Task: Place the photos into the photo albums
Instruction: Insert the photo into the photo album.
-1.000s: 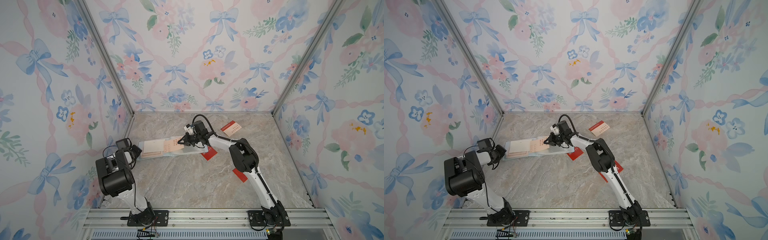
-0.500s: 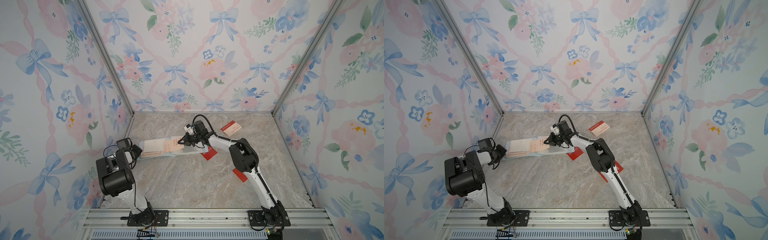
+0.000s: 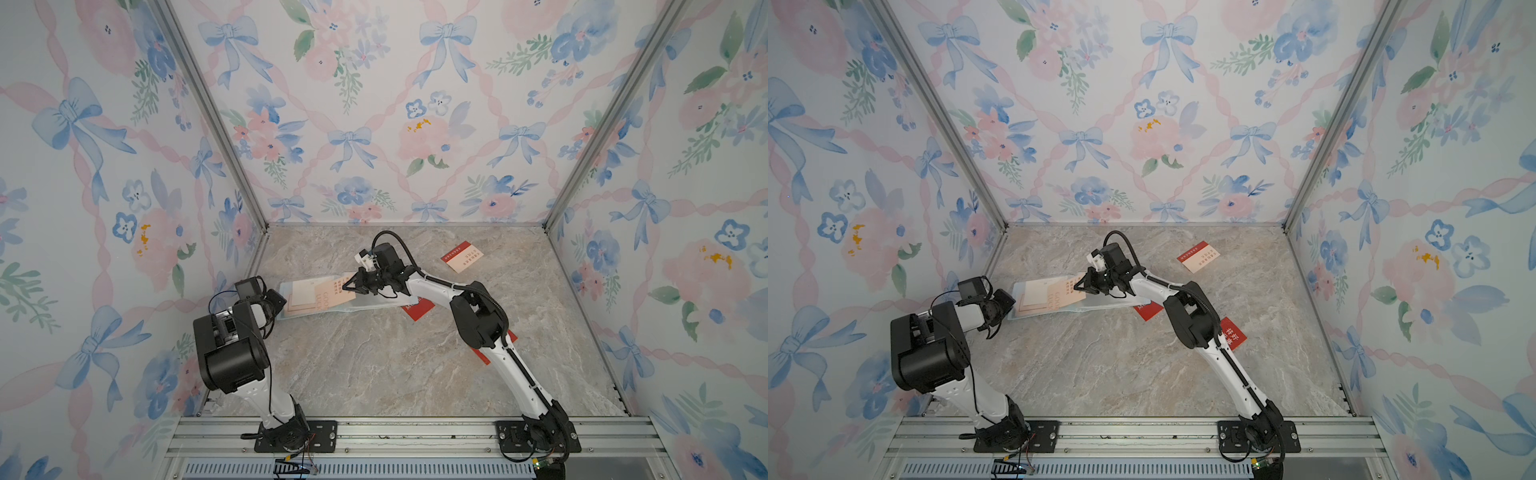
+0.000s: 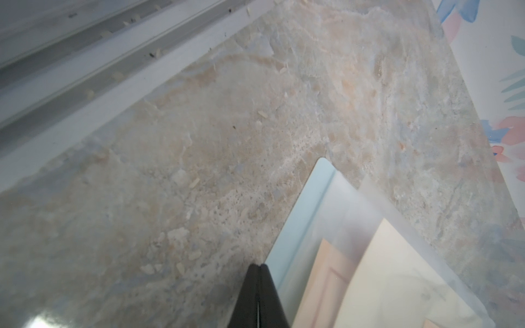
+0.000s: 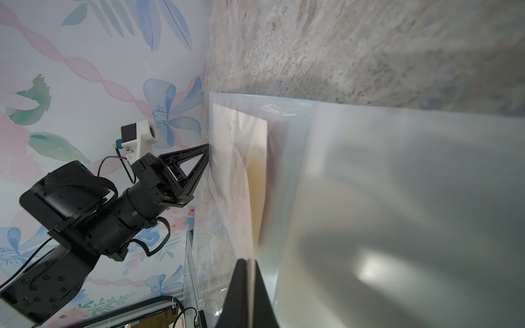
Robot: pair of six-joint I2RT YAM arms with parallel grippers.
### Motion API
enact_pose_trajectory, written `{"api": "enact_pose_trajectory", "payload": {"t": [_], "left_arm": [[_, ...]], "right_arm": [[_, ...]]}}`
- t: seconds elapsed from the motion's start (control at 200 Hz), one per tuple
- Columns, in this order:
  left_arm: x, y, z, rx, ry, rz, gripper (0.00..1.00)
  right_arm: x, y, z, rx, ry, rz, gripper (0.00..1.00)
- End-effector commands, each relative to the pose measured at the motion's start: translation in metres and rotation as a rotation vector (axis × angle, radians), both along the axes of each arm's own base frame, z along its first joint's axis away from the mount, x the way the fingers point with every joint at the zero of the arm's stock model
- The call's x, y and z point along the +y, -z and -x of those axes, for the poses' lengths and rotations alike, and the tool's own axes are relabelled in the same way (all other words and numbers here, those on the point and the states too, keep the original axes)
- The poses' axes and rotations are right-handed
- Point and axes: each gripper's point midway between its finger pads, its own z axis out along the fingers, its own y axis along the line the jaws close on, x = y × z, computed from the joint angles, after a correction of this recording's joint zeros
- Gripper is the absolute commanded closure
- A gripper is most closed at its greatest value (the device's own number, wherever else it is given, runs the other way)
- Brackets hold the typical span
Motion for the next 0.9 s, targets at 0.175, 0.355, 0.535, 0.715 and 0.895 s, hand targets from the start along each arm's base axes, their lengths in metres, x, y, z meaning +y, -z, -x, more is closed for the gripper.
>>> {"api": "enact_pose_trajectory", "payload": {"t": [0.175, 0.355, 0.535, 0.715, 0.895], "left_arm": [[-0.020, 0.021, 0.020, 0.076, 0.025, 0.055, 0.93], [-0.024, 0.021, 0.021, 0.078, 0.032, 0.057, 0.93], [-0.026, 0.023, 0.020, 0.081, 0.038, 0.057, 0.93], [-0.025, 0.020, 0.020, 0.072, 0.034, 0.062, 0.93], [-0.023, 0.012, 0.021, 0.053, 0.021, 0.049, 0.93]], "right_arm": [[0.020, -0.001, 0.003, 0.012, -0.005, -0.018, 0.98], [0.025, -0.001, 0.003, 0.013, -0.002, -0.024, 0.98], [0.027, 0.002, 0.009, 0.009, -0.020, -0.003, 0.92], [0.012, -0.003, 0.005, -0.031, -0.005, 0.042, 0.85], [-0.003, -0.011, 0.001, -0.056, -0.007, 0.072, 0.74]]}}
